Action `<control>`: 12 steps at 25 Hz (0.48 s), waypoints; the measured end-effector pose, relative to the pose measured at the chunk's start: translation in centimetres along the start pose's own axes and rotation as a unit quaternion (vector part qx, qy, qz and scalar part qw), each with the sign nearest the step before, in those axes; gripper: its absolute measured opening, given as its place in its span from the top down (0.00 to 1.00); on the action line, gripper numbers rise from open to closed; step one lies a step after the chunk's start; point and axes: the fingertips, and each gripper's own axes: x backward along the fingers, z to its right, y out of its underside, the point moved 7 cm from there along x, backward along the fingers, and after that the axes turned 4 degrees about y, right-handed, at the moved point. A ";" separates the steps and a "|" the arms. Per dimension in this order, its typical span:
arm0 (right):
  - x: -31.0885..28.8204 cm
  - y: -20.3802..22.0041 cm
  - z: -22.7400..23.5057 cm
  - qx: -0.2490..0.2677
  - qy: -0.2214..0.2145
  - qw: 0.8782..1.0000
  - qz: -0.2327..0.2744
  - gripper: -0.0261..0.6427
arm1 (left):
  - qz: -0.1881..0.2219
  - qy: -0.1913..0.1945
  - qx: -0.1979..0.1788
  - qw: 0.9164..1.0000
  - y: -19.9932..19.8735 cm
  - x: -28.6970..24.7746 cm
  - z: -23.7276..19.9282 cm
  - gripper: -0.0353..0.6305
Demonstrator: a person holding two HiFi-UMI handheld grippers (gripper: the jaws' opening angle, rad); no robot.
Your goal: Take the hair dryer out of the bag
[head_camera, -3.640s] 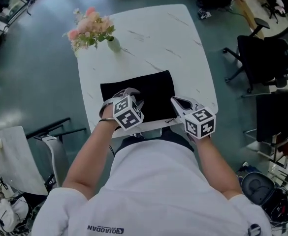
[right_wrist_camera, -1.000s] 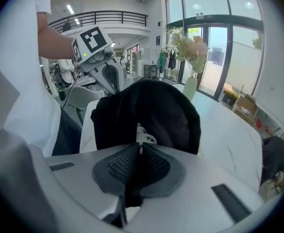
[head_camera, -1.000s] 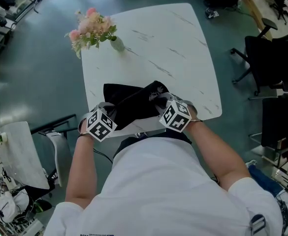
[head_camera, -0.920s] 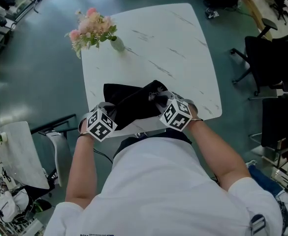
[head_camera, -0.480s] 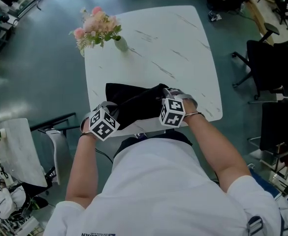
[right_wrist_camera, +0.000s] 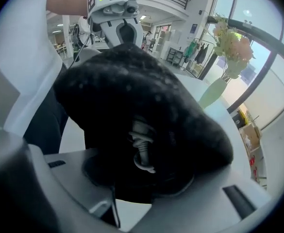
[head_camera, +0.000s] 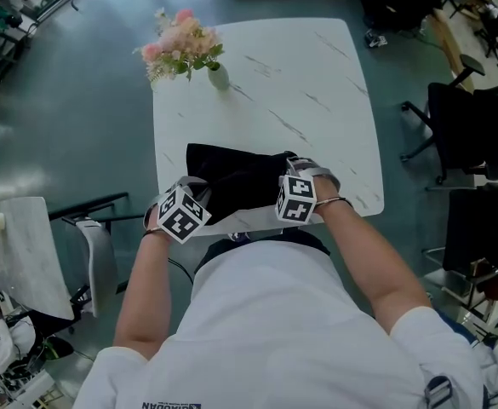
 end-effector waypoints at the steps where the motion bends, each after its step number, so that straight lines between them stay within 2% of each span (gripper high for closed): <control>1: -0.2 -0.1 0.1 -0.003 0.010 1.000 0.001 0.70 | 0.004 0.001 0.005 1.000 0.0 0.0 -0.1 0.89; 4: -0.4 0.1 0.3 -0.018 0.029 0.999 0.015 0.75 | 0.026 0.012 0.028 0.999 0.2 0.2 -0.4 0.89; 7: -0.3 0.4 0.2 -0.024 0.028 0.999 0.024 0.76 | 0.077 0.041 0.075 0.993 0.0 1.2 -0.9 0.88; 9: -0.2 0.5 0.1 -0.025 0.024 0.999 0.021 0.77 | 0.119 0.058 0.123 0.984 -0.1 2.0 -1.7 0.79; 12: -0.2 0.5 0.2 -0.035 0.024 0.999 0.016 0.77 | 0.166 0.072 0.199 0.963 0.5 2.6 -3.8 0.73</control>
